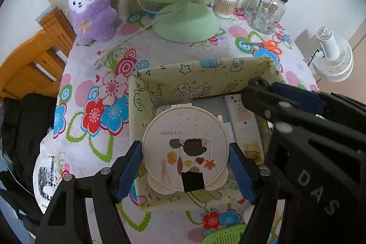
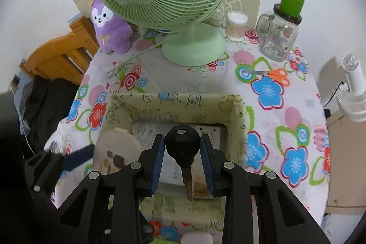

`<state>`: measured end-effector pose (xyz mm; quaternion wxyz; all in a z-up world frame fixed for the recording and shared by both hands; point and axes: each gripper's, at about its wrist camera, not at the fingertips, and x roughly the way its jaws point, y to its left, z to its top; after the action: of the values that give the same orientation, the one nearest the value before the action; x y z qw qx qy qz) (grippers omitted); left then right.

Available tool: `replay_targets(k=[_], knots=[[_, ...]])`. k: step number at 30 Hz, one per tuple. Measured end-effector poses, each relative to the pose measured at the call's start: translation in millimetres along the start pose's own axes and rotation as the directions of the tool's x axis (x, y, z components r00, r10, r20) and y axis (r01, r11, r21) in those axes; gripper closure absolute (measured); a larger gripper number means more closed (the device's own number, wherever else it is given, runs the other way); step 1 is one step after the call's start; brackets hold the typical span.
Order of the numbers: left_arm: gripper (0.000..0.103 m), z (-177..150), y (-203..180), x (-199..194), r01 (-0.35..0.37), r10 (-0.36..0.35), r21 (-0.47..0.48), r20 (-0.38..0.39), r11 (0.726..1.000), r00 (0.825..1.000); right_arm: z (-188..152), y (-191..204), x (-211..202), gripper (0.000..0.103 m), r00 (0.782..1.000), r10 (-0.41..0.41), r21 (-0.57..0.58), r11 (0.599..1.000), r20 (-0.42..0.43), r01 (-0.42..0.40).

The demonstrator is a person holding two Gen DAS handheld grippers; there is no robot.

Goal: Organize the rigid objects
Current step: 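Carry coaster over box with left tool while right tool carries key over box, then release coaster into box with left tool while right tool releases key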

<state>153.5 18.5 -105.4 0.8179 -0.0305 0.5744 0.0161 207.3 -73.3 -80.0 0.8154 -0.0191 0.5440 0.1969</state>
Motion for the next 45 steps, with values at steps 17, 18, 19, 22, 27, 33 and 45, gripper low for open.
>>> replay_targets(k=[17,18,19,22,27,33,45], knots=[[0.027,11,-6,25,-0.012,0.014,0.042,-0.031,0.999,0.999,1,-21,30,0.049,0.998,0.005,0.032,0.999,-0.059,-0.004],[0.027,11,-8,27,-0.016,0.017,0.051,-0.032,0.999,0.999,0,-24,28,0.049,0.998,-0.011,0.032,0.999,-0.058,0.013],[0.026,11,-9,29,-0.011,0.014,0.056,-0.037,0.998,0.999,-1,-27,26,0.049,0.998,-0.024,0.034,0.999,-0.058,0.026],[0.026,10,-12,35,0.004,-0.001,0.059,-0.057,0.998,0.998,-5,-35,24,0.048,0.997,-0.043,0.045,0.998,-0.062,0.046],[0.026,6,-14,46,-0.007,0.012,0.074,-0.073,0.997,0.997,-11,-37,18,0.048,0.998,-0.030,0.060,0.998,-0.056,0.033],[0.016,3,-22,47,-0.005,0.012,0.109,-0.067,0.994,0.998,-19,-33,17,0.048,0.997,-0.039,0.058,0.997,-0.064,0.042],[0.004,-10,-19,20,-0.004,0.007,0.102,-0.028,0.995,1.000,-39,-29,5,0.048,0.997,-0.047,0.077,0.996,-0.060,0.052]])
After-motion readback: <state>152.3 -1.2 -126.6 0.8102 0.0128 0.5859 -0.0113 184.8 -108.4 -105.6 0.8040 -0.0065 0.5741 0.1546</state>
